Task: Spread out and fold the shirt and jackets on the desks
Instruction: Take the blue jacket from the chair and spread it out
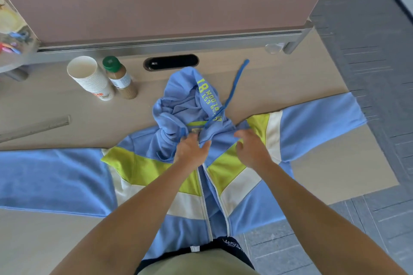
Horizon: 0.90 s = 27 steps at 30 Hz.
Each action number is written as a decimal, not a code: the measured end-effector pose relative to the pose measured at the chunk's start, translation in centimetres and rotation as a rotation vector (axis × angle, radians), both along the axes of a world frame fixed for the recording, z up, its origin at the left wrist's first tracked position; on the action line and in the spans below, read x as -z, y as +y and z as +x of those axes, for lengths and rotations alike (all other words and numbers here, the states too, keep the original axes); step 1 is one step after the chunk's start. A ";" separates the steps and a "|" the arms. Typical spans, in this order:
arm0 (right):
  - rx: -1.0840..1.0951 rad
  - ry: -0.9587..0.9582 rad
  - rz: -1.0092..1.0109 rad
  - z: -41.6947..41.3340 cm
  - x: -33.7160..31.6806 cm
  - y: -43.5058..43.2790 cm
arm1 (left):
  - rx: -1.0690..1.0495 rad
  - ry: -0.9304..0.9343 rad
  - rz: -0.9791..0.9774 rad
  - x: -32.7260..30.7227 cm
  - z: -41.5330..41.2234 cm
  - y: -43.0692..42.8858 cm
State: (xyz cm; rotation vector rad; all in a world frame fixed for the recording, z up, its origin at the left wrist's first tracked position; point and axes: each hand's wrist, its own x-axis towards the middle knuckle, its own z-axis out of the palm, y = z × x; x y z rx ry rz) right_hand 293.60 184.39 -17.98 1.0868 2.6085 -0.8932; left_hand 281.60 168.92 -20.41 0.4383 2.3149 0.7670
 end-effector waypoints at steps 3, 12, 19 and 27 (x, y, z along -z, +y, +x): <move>-0.088 -0.094 0.152 -0.3 -0.6 3.6 | 0.032 0.174 0.092 -0.5 -1.2 2.8; -0.156 -0.352 0.038 4.2 1.6 7.3 | 0.417 0.123 -0.122 0.5 -4.8 10.1; -0.092 -0.209 0.000 6.4 3.3 7.7 | -0.047 0.303 0.280 -3.3 -9.5 12.4; -0.031 -0.329 0.153 7.3 4.4 10.5 | -0.124 0.123 0.110 -1.1 -7.8 11.6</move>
